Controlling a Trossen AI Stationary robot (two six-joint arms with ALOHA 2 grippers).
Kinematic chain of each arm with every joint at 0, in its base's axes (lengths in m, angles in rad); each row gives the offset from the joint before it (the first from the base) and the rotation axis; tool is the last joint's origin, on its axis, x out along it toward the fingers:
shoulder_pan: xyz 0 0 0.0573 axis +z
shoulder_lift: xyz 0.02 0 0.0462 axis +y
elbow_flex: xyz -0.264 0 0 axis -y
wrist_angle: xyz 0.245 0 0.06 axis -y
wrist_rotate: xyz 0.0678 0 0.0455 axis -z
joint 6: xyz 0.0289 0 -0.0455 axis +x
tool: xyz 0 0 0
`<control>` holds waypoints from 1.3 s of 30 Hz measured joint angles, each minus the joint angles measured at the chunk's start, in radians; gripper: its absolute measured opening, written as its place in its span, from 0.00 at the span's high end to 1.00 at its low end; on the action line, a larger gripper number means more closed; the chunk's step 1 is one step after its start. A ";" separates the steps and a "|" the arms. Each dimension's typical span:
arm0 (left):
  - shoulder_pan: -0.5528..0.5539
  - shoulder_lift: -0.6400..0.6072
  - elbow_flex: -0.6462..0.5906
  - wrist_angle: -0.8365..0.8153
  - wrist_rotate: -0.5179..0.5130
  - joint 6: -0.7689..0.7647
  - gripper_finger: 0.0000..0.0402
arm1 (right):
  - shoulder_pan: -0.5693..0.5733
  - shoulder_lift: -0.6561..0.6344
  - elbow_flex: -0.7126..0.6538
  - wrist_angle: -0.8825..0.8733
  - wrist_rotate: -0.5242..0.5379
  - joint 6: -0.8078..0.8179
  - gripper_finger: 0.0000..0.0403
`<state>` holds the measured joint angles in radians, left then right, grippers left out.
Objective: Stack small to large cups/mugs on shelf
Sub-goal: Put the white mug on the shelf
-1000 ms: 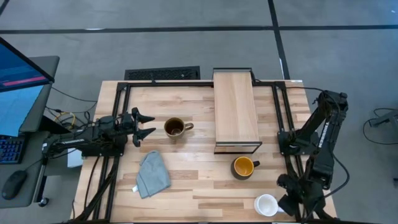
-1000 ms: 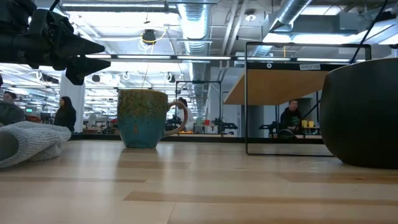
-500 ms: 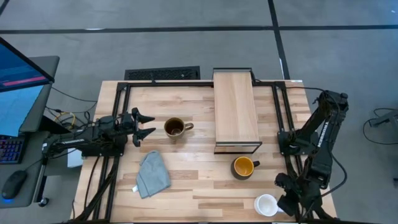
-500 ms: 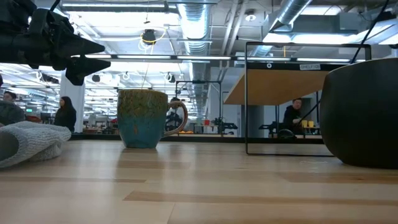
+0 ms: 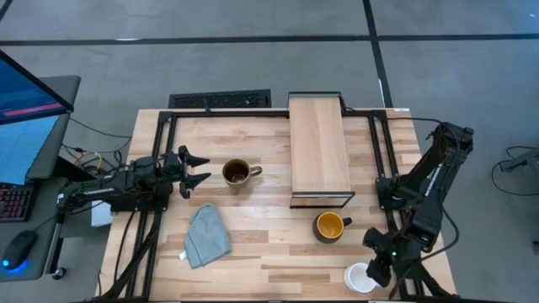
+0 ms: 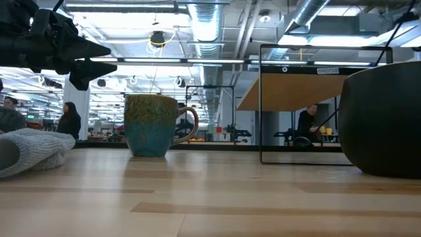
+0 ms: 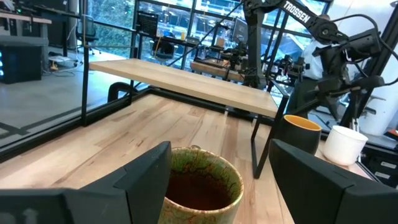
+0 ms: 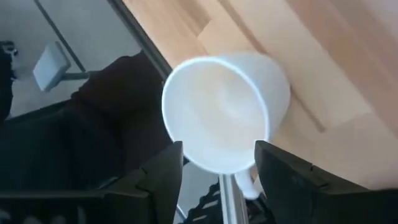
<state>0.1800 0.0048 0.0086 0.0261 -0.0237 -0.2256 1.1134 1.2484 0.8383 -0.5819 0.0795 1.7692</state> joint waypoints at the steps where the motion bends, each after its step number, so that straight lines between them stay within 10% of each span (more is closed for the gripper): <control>1: 0.000 0.000 0.000 0.000 0.000 0.000 0.35 | -0.006 0.000 0.000 -0.003 0.000 -0.020 0.45; 39: 0.000 0.000 0.000 0.000 0.001 -0.007 0.35 | -0.021 0.141 0.000 -0.040 -0.057 -0.101 0.53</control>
<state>0.1800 0.0048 0.0086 0.0261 -0.0231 -0.2328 1.0924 1.3897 0.8379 -0.6222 0.0223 1.6684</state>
